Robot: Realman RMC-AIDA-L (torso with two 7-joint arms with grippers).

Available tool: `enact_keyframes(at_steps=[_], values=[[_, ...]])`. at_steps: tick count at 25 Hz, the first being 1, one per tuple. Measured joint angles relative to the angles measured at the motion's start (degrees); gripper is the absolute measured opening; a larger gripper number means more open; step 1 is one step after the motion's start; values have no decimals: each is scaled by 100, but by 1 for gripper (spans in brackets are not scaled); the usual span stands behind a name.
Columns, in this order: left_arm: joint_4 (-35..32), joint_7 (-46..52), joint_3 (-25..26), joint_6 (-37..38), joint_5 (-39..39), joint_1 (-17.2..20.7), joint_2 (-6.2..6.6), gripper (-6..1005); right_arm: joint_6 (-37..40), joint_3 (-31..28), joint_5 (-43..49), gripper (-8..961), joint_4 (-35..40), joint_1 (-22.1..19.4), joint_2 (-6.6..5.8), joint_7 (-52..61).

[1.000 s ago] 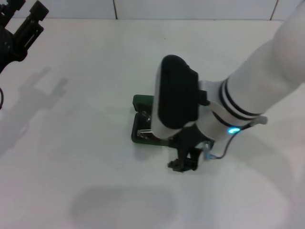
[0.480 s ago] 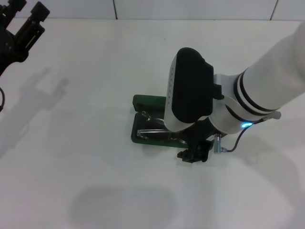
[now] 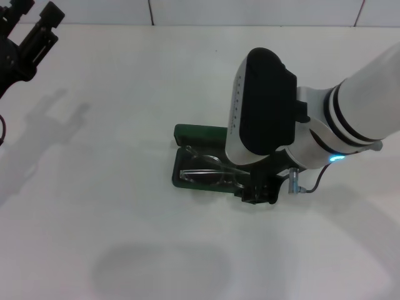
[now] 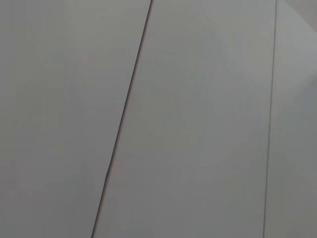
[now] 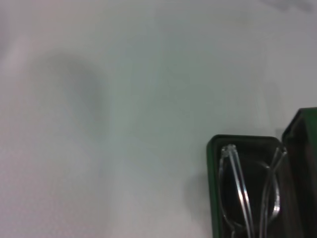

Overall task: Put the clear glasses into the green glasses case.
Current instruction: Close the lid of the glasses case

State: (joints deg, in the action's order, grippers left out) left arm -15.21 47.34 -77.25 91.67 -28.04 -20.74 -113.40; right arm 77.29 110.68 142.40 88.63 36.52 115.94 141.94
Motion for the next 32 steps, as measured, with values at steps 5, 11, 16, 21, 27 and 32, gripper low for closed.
enact_keyframes(at_steps=[5,11,16,21,27,32], values=[[0,22,0,0,0,16,20,704,-60,-6,112,426,61,-83,5,-3],[0,28,0,0,0,18,20,704,-158,23,121,426,-11,-74,9,-7],[0,30,0,0,0,18,17,704,-286,61,116,426,-192,-28,21,-44],[0,30,0,0,0,18,5,704,-396,148,84,427,-356,37,26,-51],[0,30,-1,-1,0,18,1,703,-446,254,76,427,-462,95,24,-54],[0,30,-1,0,0,23,-7,703,-525,295,105,426,-565,149,24,-54]])
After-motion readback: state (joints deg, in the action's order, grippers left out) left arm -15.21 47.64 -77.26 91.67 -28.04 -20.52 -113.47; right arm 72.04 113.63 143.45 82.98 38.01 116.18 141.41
